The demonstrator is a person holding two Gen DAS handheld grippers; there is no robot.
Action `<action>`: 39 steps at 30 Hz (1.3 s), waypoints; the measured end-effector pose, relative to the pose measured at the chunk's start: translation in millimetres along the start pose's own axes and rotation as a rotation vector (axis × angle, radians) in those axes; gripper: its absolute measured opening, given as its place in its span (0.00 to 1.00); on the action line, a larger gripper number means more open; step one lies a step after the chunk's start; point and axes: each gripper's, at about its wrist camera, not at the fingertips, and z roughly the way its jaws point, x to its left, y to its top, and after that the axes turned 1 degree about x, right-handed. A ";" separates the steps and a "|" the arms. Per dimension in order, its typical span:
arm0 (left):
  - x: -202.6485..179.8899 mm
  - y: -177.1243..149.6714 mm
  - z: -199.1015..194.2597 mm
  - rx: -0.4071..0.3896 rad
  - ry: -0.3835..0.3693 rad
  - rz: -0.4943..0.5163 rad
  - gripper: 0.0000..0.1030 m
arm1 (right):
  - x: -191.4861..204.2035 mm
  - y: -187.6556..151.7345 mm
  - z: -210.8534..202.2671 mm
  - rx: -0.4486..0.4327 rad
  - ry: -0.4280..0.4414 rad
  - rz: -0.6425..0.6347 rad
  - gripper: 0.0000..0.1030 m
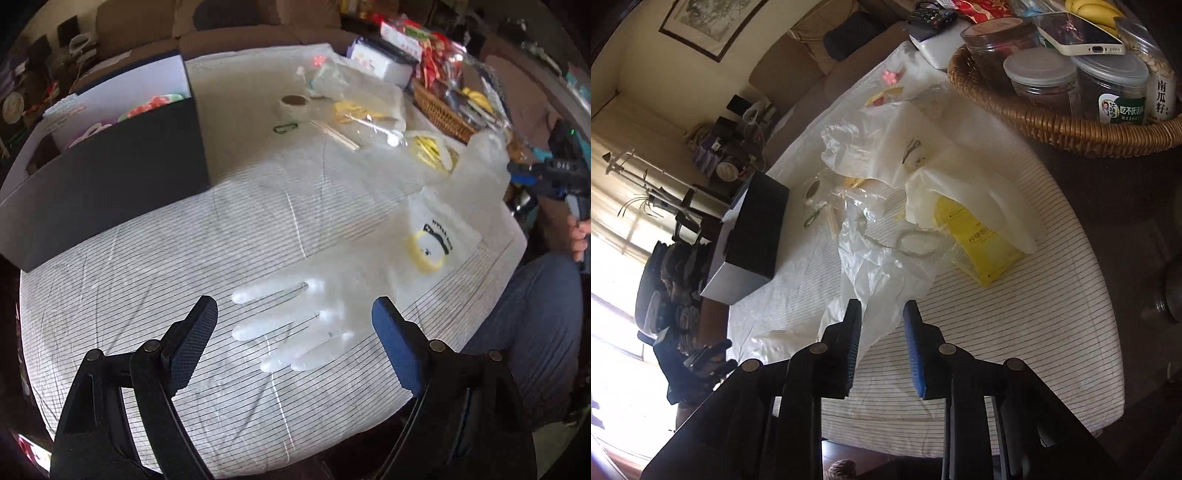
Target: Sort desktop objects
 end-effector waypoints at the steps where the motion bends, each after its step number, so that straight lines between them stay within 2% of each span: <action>1: -6.7 -2.0 7.7 0.022 0.029 0.030 0.81 | 7.7 2.0 1.1 0.004 0.006 -0.013 0.17; 3: -16.1 -8.4 12.0 0.032 0.073 0.065 0.80 | 14.3 4.6 1.6 0.019 -0.024 -0.022 0.19; 5: -18.8 -13.3 9.2 0.019 0.036 0.063 0.81 | 9.8 6.5 -0.8 0.011 -0.062 0.003 0.26; 6: -17.1 -14.8 8.4 0.018 0.017 0.055 0.81 | 4.0 7.7 0.0 0.010 -0.060 0.031 0.49; 7: -15.4 -15.8 8.8 0.022 0.009 0.045 0.81 | -3.0 8.5 3.0 0.011 -0.043 0.060 0.67; 8: -13.5 -15.6 9.3 0.028 0.010 0.035 0.81 | -10.4 8.4 7.4 0.015 -0.026 0.097 0.69; 10: -9.1 -15.6 9.1 0.031 0.011 0.015 0.81 | -23.8 5.1 18.3 0.025 0.022 0.182 0.69; 11: -6.5 -14.2 8.9 0.031 0.004 0.003 0.81 | -27.9 2.5 23.5 0.027 0.025 0.210 0.69; 12: -4.1 -12.7 8.0 0.028 -0.002 -0.011 0.81 | -31.2 -0.5 26.2 0.023 -0.006 0.234 0.69; 14: 0.1 -12.4 2.1 0.013 -0.014 -0.039 0.81 | -38.3 -10.1 19.1 -0.027 -0.032 0.313 0.68; 16: 2.7 -10.5 -2.9 -0.008 -0.039 -0.061 0.81 | -41.1 -25.4 2.0 -0.121 -0.031 0.367 0.68; 19: -0.3 -1.8 -2.9 -0.030 -0.072 -0.059 0.81 | -43.8 -41.6 -11.8 -0.210 -0.126 0.345 0.68; 22: -6.3 10.5 10.0 -0.019 -0.027 -0.033 0.81 | -53.1 -45.0 -2.3 -0.220 -0.104 0.329 0.68; 25: -4.6 17.0 31.2 0.004 -0.005 -0.050 0.81 | -51.1 -44.1 16.5 -0.201 -0.007 0.325 0.69; 29: -4.8 10.3 58.8 0.079 0.052 -0.061 0.81 | -46.5 -45.8 36.3 -0.195 -0.032 0.305 0.68; 30: -5.3 7.5 63.5 0.093 0.062 -0.063 0.82 | -46.0 -47.2 38.0 -0.196 -0.049 0.293 0.59; 31: -4.9 5.3 67.1 0.104 0.067 -0.070 0.82 | -45.6 -48.8 38.1 -0.201 -0.056 0.279 0.38; 33: -5.4 3.0 66.8 0.096 0.064 -0.075 0.82 | -46.9 -51.7 34.7 -0.209 -0.045 0.271 0.28; 36: -3.4 4.5 55.3 0.071 0.027 -0.092 0.82 | -36.7 -52.4 13.2 -0.252 0.033 0.258 0.24; 39: 5.4 11.6 27.6 0.011 -0.015 -0.137 0.82 | -3.1 -36.5 -25.0 -0.328 0.073 0.173 0.21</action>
